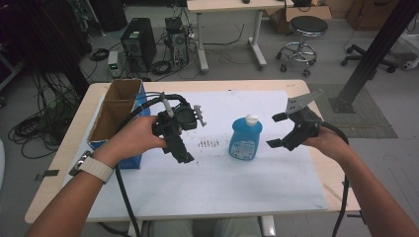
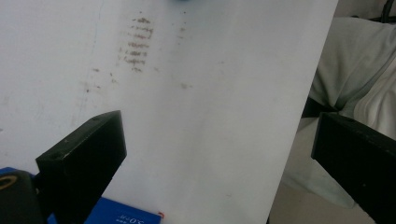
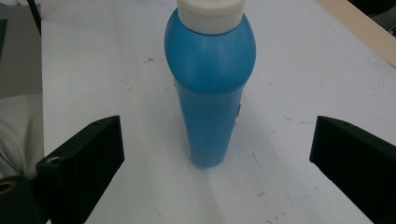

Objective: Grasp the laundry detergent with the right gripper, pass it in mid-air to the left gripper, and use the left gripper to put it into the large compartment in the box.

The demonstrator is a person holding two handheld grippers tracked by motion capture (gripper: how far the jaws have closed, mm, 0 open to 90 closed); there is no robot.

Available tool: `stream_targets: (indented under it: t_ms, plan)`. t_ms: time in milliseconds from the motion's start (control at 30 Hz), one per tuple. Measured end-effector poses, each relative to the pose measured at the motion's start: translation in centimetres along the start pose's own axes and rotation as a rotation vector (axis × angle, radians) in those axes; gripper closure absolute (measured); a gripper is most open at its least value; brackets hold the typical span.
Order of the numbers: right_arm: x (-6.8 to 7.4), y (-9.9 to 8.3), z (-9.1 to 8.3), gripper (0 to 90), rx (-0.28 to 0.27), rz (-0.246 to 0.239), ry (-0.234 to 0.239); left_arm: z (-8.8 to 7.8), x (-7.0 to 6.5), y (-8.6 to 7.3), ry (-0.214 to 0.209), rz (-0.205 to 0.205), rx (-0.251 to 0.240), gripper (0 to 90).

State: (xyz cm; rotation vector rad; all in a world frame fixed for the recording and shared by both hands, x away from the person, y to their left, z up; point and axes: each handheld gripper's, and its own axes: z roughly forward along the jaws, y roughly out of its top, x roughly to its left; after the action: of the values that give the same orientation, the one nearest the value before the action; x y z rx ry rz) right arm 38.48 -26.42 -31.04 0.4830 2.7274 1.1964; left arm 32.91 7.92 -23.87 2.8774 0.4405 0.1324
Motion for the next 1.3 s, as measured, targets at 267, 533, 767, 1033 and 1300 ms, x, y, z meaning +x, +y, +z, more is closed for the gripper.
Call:
stream_targets:
  t_ms: [267,533,767,1033,1300]
  plan:
    - [0.0,-0.9,0.6,3.1,-0.025,0.007,0.003,-0.1,0.0,0.0,0.001,-0.001,-0.002,3.6]
    - [-0.1,-1.5,1.0,3.1,-0.052,0.015,-0.001,-0.1,0.2,-0.1,-0.004,-0.009,-0.004,3.7]
    - [-0.1,-1.8,1.4,3.1,-0.057,0.022,0.001,0.0,0.2,-0.2,-0.005,-0.014,-0.006,3.7]
    - [-0.2,-2.2,1.7,3.0,-0.060,0.025,-0.001,0.0,0.3,-0.2,-0.008,-0.015,-0.002,3.7]
    - [-0.3,-2.4,2.1,3.1,-0.071,0.027,-0.003,0.2,0.4,-0.3,-0.014,-0.018,-0.003,3.7]
